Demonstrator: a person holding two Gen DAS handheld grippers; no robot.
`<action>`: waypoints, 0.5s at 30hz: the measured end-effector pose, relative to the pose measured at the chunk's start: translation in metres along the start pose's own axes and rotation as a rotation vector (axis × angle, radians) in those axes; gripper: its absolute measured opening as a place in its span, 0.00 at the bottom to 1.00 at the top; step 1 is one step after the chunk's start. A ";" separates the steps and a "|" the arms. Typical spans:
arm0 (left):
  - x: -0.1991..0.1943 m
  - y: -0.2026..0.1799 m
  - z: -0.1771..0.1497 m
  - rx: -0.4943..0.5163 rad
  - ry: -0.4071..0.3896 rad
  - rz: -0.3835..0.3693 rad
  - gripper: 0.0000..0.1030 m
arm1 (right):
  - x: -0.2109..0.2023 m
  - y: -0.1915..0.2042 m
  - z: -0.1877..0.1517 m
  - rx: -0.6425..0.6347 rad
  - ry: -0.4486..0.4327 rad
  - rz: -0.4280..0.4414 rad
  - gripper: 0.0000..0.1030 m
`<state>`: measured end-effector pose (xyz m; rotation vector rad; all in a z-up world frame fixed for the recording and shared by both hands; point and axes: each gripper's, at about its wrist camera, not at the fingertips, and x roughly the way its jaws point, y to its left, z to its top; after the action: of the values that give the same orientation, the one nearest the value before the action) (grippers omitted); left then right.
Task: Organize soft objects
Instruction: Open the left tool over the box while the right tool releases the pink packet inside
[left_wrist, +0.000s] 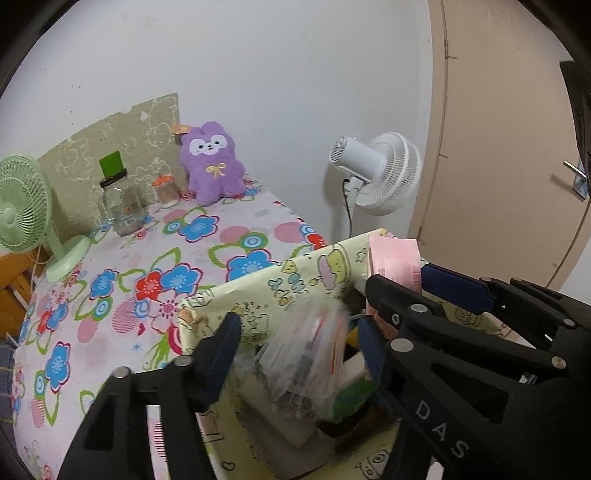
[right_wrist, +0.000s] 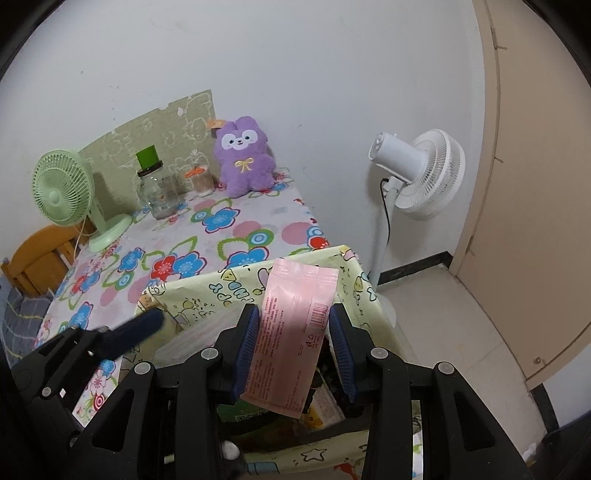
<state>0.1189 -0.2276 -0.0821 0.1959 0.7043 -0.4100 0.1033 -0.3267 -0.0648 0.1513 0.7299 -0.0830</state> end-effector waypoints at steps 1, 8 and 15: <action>0.000 0.001 0.000 0.001 0.001 0.001 0.73 | 0.001 0.000 0.000 0.001 0.002 0.006 0.41; -0.007 0.008 -0.003 0.014 0.000 0.034 0.85 | 0.003 0.007 -0.001 0.006 0.006 0.045 0.42; -0.016 0.022 -0.007 -0.006 -0.003 0.047 0.91 | -0.009 0.025 -0.004 -0.036 -0.033 0.017 0.76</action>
<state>0.1133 -0.2010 -0.0754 0.2055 0.6964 -0.3627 0.0972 -0.3014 -0.0590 0.1213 0.6971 -0.0564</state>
